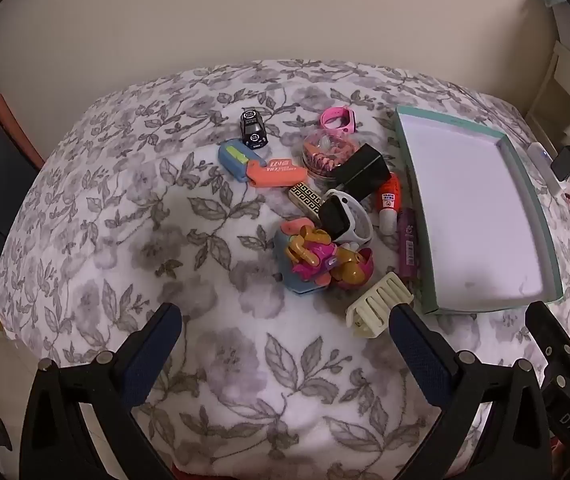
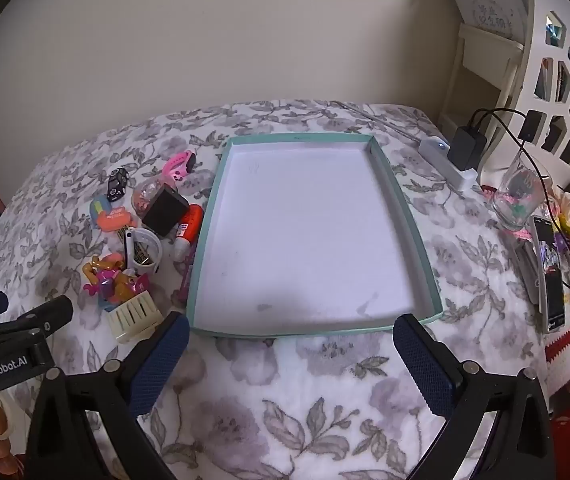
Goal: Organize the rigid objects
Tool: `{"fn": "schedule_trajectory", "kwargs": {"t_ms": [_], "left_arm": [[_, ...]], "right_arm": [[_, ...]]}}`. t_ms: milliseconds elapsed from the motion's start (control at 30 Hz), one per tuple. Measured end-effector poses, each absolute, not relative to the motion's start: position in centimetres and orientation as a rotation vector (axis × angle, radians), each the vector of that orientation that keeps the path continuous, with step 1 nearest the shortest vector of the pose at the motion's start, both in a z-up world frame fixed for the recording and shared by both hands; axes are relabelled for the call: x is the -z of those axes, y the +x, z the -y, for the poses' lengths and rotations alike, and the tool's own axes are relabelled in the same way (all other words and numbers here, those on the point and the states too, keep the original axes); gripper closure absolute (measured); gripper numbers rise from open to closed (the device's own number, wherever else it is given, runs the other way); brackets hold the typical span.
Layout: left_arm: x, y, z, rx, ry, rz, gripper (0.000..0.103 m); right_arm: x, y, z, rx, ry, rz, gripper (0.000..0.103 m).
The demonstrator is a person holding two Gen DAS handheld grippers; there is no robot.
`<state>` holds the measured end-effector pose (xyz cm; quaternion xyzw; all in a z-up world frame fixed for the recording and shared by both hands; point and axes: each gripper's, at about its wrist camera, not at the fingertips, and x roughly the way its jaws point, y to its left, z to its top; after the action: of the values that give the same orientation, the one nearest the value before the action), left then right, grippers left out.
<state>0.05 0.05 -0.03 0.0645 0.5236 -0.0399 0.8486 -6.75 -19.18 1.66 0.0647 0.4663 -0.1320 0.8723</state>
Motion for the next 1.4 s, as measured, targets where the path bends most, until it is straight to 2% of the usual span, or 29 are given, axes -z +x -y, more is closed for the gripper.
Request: {"fn": "schedule_trajectory", "kwargs": {"t_ms": [1400], "left_arm": [[0.2, 0.1, -0.6, 0.056, 0.116, -1.105, 0.000]], "right_arm": [[-1.3, -6.6, 19.0, 0.269, 0.126, -0.997, 0.000]]}}
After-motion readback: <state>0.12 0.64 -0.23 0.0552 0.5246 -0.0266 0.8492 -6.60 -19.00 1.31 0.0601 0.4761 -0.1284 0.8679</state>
